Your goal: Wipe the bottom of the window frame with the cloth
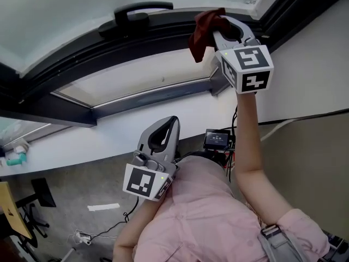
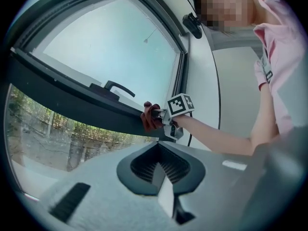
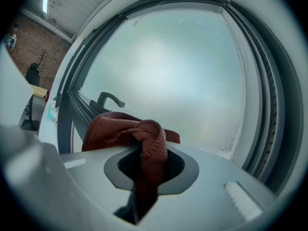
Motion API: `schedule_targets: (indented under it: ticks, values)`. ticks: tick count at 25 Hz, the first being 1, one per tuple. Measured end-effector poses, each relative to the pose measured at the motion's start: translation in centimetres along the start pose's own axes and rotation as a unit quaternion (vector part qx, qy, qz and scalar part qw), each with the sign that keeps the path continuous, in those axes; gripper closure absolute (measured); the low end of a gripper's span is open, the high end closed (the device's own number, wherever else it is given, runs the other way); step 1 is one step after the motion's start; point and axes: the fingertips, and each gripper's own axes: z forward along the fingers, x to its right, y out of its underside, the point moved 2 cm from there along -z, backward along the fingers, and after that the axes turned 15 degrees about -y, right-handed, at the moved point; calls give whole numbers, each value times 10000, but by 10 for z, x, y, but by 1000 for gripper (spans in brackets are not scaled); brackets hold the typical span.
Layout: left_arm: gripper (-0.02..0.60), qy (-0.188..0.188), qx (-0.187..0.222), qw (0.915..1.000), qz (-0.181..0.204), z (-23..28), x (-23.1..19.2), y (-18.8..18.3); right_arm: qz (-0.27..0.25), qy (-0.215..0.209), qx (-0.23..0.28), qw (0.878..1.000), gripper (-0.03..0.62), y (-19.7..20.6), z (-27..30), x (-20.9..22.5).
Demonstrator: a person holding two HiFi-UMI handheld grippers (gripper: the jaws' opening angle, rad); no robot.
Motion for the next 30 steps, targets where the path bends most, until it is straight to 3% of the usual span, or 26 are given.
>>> schedule_targets:
  ticks: [9, 15, 19, 22, 30]
  values:
    - [584, -90, -49, 9986, 514, 6, 1, -4, 92, 130, -31, 9999, 537, 2, -11, 14]
    - [584, 60, 65, 9990, 436, 11, 6, -8, 149, 223, -33, 9996, 537, 4, -15, 23]
    - [584, 28, -183, 9982, 563, 9, 4, -1, 184, 247, -22, 9995, 537, 5, -17, 24]
    - [584, 31, 152, 9994, 309, 12, 8, -12, 240, 283, -5, 9993, 537, 6, -19, 26]
    - [584, 20, 144, 9990, 428, 11, 6, -10, 328, 413, -19, 9986, 537, 11, -28, 40]
